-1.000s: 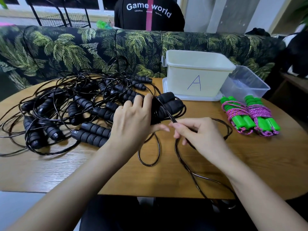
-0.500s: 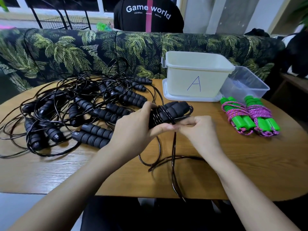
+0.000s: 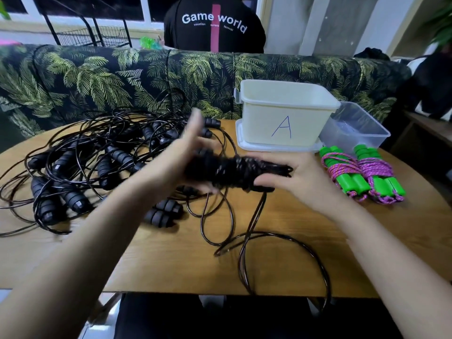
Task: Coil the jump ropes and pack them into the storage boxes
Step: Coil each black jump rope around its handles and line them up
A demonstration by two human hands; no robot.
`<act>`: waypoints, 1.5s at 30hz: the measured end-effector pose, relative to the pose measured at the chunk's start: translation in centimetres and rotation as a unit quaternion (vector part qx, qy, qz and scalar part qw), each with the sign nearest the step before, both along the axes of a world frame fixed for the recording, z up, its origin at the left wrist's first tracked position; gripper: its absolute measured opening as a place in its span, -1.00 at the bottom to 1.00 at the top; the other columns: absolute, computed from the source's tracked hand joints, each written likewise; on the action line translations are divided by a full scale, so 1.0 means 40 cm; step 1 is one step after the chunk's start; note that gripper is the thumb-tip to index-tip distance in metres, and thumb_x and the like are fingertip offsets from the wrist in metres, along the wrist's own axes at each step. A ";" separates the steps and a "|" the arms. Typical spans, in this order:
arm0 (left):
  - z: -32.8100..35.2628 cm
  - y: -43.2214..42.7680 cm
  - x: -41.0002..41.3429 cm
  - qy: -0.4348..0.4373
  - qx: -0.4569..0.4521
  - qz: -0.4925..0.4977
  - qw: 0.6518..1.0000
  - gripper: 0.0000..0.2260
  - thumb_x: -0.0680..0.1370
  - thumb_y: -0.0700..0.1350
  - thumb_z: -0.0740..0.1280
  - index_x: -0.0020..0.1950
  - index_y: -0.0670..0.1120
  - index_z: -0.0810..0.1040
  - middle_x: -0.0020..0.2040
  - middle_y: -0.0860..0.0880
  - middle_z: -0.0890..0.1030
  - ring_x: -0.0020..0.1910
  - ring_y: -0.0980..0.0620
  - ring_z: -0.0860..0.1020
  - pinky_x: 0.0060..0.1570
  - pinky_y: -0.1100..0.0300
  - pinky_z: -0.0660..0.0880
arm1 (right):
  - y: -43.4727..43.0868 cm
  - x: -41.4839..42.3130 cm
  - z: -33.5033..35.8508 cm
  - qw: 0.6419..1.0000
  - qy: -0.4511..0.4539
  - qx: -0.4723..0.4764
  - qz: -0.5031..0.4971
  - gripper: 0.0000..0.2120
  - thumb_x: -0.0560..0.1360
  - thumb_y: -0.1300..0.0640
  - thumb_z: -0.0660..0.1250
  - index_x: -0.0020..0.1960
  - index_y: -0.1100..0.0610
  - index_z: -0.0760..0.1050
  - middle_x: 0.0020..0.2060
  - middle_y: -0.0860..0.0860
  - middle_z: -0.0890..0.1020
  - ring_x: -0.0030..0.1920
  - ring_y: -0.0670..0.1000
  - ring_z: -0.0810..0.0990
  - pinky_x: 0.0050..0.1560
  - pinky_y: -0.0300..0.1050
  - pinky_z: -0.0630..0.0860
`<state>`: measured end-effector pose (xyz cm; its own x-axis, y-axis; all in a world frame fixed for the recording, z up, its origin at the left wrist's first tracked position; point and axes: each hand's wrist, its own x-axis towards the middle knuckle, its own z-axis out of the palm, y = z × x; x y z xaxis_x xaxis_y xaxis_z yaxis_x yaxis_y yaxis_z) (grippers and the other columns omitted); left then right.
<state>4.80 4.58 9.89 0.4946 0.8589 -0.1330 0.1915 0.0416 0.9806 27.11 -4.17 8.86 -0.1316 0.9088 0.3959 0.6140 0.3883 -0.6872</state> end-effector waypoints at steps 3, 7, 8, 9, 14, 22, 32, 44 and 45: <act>0.001 -0.016 -0.009 -0.297 -0.203 0.051 0.932 -0.24 0.52 0.46 -0.05 0.32 -0.13 0.44 0.20 -0.24 0.61 0.01 -0.10 0.68 -0.03 0.01 0.64 | 0.007 -0.005 -0.013 0.970 0.241 -0.013 -0.022 -0.69 0.37 0.09 0.46 0.11 -0.06 0.61 -0.04 -0.27 0.69 0.06 -0.25 0.62 0.18 -0.24 0.51; -0.070 -0.135 0.091 -0.192 -0.113 -0.027 0.975 -0.65 0.52 0.18 0.33 0.25 0.13 0.39 0.23 -0.08 0.61 0.14 -0.09 0.63 0.13 -0.03 0.58 | 0.018 -0.052 -0.048 0.934 0.349 -0.020 -0.079 -0.76 0.48 0.27 0.42 0.09 0.02 0.62 -0.13 -0.23 0.70 -0.08 -0.29 0.61 -0.04 -0.41 0.47; -0.104 -0.147 0.121 -0.101 -0.005 -0.041 0.994 -0.64 0.50 0.03 0.43 0.25 0.13 0.40 0.17 -0.06 0.64 0.00 -0.06 0.65 -0.05 0.14 0.62 | 0.019 -0.060 -0.058 0.928 0.359 -0.019 -0.099 -0.76 0.48 0.25 0.43 0.11 0.03 0.63 -0.10 -0.20 0.71 -0.07 -0.28 0.62 -0.04 -0.40 0.47; -0.119 -0.154 0.140 -0.060 0.062 -0.039 0.995 -0.55 0.48 -0.08 0.49 0.29 0.10 0.40 0.15 -0.06 0.64 -0.12 -0.07 0.64 -0.19 0.17 0.61 | 0.019 -0.064 -0.066 0.922 0.368 -0.018 -0.115 -0.75 0.47 0.23 0.44 0.13 0.05 0.63 -0.07 -0.17 0.71 -0.04 -0.26 0.63 -0.02 -0.39 0.48; -0.120 -0.094 0.115 0.029 0.192 -0.040 0.980 -0.60 0.43 0.03 0.47 0.23 0.12 0.47 0.04 0.06 0.66 -0.30 0.05 0.60 -0.45 0.20 0.49 | 0.007 -0.055 -0.083 0.908 0.397 -0.025 -0.129 -0.82 0.51 0.27 0.41 0.02 0.02 0.65 -0.11 -0.12 0.73 -0.08 -0.21 0.65 -0.08 -0.39 0.50; -0.093 0.018 0.072 0.063 0.236 -0.064 0.968 -0.44 0.28 0.10 0.47 0.22 -0.12 0.58 -0.35 0.02 0.61 -0.44 0.20 0.44 -0.38 0.38 0.40 | 0.010 -0.039 -0.105 0.846 0.482 -0.171 -0.151 -0.58 0.36 -0.10 0.41 0.10 0.14 0.65 0.00 0.06 0.73 0.07 0.07 0.69 0.17 0.04 0.55; -0.181 0.079 0.114 -0.049 0.266 -0.058 0.961 -0.38 0.34 0.29 0.48 0.34 0.19 0.42 -0.08 0.09 0.68 -0.20 0.01 0.58 -0.14 0.11 0.54 | 0.031 -0.025 -0.127 0.774 0.588 -0.193 -0.129 -0.54 0.41 -0.08 0.35 0.17 0.20 0.59 0.04 0.14 0.71 0.02 0.06 0.70 0.00 -0.07 0.64; -0.204 0.080 0.187 -0.169 0.183 0.023 0.968 -0.65 0.42 -0.24 0.43 0.19 -0.04 0.55 -0.18 0.08 0.72 -0.13 0.21 0.66 -0.07 0.35 0.54 | 0.108 -0.018 -0.170 0.956 0.204 0.008 -0.209 -0.64 0.65 -0.09 0.04 0.43 -0.32 0.22 0.29 -0.23 0.47 0.21 -0.32 0.46 0.14 -0.31 0.40; -0.205 0.077 0.190 -0.173 0.179 0.030 0.968 -0.64 0.38 -0.18 0.44 0.17 -0.03 0.56 -0.17 0.06 0.73 -0.13 0.20 0.66 -0.07 0.34 0.54 | 0.108 -0.019 -0.173 0.967 0.148 0.025 -0.205 -0.58 0.64 -0.07 0.04 0.46 -0.38 0.12 0.31 -0.26 0.42 0.18 -0.35 0.44 0.09 -0.30 0.40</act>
